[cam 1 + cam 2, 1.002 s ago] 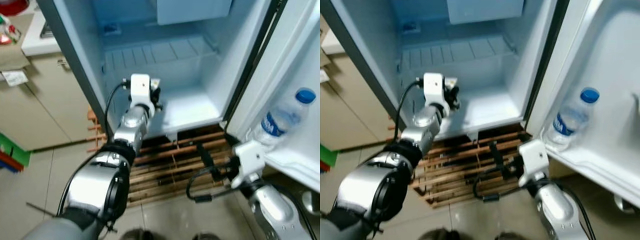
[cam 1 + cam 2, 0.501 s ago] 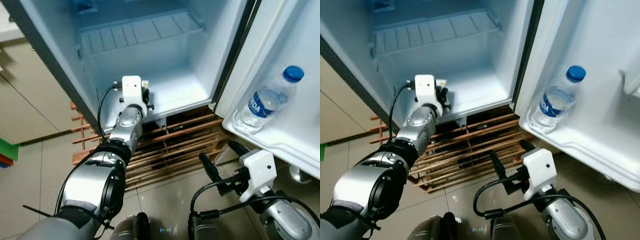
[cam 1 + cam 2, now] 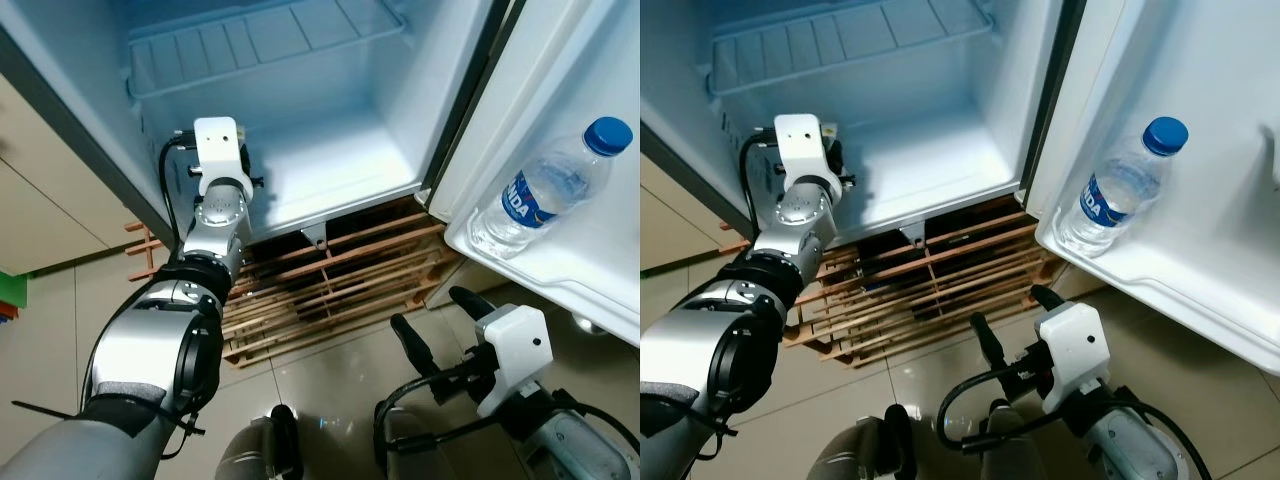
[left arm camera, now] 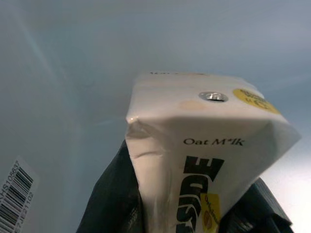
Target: Restocking fridge
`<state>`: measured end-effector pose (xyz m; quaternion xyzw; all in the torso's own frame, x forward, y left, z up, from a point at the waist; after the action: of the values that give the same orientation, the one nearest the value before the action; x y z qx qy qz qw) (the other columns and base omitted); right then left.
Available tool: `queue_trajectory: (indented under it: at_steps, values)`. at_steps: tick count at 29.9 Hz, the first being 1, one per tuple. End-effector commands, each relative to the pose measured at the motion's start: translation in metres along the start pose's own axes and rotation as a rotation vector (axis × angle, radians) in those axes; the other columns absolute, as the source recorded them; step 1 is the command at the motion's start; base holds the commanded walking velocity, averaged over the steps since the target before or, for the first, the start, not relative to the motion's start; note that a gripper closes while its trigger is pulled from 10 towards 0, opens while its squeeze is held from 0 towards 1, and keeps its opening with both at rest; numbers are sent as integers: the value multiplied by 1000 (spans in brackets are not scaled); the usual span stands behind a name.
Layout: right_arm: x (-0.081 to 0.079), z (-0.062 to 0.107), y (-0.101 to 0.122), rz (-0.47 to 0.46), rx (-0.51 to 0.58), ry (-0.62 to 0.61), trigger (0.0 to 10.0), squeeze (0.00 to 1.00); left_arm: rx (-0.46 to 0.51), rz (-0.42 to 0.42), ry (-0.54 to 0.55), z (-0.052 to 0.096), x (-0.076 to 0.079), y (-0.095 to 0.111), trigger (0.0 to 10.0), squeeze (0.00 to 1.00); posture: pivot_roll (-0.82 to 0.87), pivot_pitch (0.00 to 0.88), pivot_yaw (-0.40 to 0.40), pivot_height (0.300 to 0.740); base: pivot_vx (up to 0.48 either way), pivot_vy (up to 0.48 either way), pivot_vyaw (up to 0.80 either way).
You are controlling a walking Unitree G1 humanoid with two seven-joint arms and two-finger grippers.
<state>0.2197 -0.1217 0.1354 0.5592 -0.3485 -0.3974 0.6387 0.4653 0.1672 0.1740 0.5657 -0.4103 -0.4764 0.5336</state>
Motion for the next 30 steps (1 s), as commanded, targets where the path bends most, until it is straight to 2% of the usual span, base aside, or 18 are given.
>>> queue_trajectory:
  at_steps: [1, 3, 4, 5, 8, 13, 18, 23, 30]
  values:
    - [-5, 2, 0, -10, -7, 8, 10000, 145, -115, -29, 54, 4, -14, -31, 10000, 0, -342, 308, 76, 740, 0, 0, 0]
    - [-5, 2, 0, -10, -7, 9, 10000, 145, -130, -30, 66, 4, -16, -34, 10000, 0, -342, 308, 76, 740, 0, 0, 0]
    - [-5, 1, 0, -10, -6, 9, 10000, 149, -154, 15, 78, 5, -18, -38, 10000, 851, -342, 306, 78, 740, 0, 0, 0]
    - [-5, 0, 1, -10, -4, 9, 10000, 145, -169, 46, 88, 6, -19, -41, 10000, 1000, -342, 304, 77, 740, 0, 0, 0]
    - [-9, -4, 6, -8, 16, 27, 10000, 145, -184, 68, 125, 6, -25, -43, 10000, 1000, -344, 300, 76, 740, 0, 0, 0]
    - [-16, -8, 15, 11, 43, 90, 10000, 145, -190, 72, 134, 6, -25, -44, 10000, 1000, -341, 292, 70, 740, 0, 0, 0]
    - [-15, -8, 17, 15, 50, 89, 10000, 145, -186, 72, 130, 6, -24, -42, 10000, 1000, -337, 289, 69, 740, 0, 0, 0]
    - [-9, -10, 18, 22, 55, 79, 10000, 149, -143, 40, 105, 2, -18, -26, 10000, 1000, -328, 282, 76, 740, 0, 0, 0]
    - [-5, -14, 13, 21, 47, 74, 10000, 153, -144, 67, 87, 6, -7, -27, 10000, 1000, -296, 267, 69, 740, 0, 0, 0]
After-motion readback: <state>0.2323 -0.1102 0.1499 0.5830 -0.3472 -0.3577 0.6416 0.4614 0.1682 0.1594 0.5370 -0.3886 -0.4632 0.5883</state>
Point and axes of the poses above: a point about 5 cm out from each wrist's last joint towards the gripper, its own z axis pointing back from the gripper into the wrist, its own y axis along the axis of the wrist's last joint, x = y × z, the point moved 6 cm from there along -z, pointing out of the wrist towards the gripper, and after that the axes turned 5 degrees about -z, right-handed, at the moved point
